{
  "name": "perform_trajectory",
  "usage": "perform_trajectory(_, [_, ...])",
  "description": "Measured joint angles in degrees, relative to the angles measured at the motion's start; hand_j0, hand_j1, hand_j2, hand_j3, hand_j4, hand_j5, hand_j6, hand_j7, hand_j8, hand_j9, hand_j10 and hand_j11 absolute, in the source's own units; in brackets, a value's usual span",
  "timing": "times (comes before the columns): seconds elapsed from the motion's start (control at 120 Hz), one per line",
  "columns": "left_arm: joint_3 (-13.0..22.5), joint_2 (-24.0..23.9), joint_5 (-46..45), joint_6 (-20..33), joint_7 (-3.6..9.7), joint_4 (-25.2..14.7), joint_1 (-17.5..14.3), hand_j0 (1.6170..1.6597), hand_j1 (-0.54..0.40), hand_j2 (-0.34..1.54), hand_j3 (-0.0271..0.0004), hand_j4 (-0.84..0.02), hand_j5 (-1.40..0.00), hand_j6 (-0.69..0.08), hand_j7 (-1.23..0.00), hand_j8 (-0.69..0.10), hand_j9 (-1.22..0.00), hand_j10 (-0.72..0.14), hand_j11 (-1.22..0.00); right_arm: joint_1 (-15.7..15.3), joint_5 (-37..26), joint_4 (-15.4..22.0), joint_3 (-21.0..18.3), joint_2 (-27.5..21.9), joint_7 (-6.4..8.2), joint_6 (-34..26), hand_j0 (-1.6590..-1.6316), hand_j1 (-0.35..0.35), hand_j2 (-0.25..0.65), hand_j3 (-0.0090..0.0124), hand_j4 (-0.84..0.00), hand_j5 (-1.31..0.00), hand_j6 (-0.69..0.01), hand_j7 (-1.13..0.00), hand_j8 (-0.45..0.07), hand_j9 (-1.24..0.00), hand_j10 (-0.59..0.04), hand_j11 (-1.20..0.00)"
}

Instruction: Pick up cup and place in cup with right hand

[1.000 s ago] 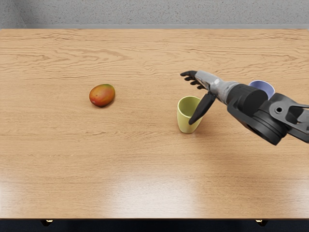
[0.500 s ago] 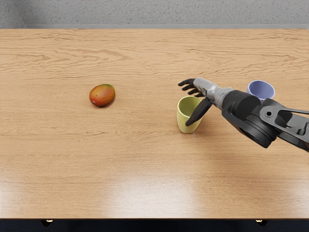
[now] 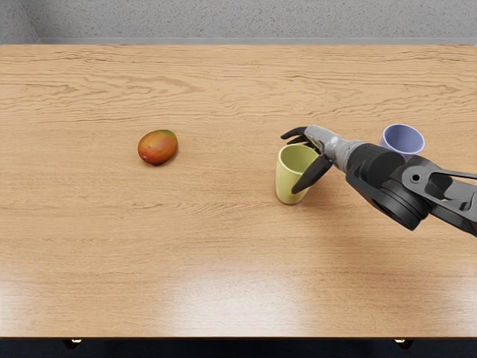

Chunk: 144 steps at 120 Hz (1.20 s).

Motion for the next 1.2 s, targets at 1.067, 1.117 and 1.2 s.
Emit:
perform_trajectory(1.067, [0.0,0.0,0.0,0.0,0.0,0.0,0.0,1.6581,0.349,0.0,0.0,0.0,0.0,0.0,0.0,0.0,0.0,0.0,0.0,8.0,4.0,1.9,1.6,-10.6,-0.05,6.9,-1.6557,0.066,0.018,-0.0019,-0.442,-0.59,-0.326,-0.58,-0.319,-0.59,-0.407,-0.59])
perform_trajectory(1.117, [0.0,0.0,0.0,0.0,0.0,0.0,0.0,1.6581,0.349,0.0,0.0,0.0,0.0,0.0,0.0,0.0,0.0,0.0,0.0,8.5,4.1,3.0,1.7,-12.3,-0.06,7.1,-1.6556,0.061,-0.023,0.0012,-0.438,-0.59,-0.306,-0.59,-0.304,-0.6,-0.4,-0.6])
perform_trajectory(1.2, [0.0,0.0,0.0,0.0,0.0,0.0,0.0,1.6581,0.349,0.0,0.0,0.0,0.0,0.0,0.0,0.0,0.0,0.0,0.0,9.3,4.3,4.1,1.8,-14.7,-0.05,7.3,-1.6559,0.057,-0.027,0.0009,-0.435,-0.6,-0.31,-0.59,-0.307,-0.6,-0.397,-0.61])
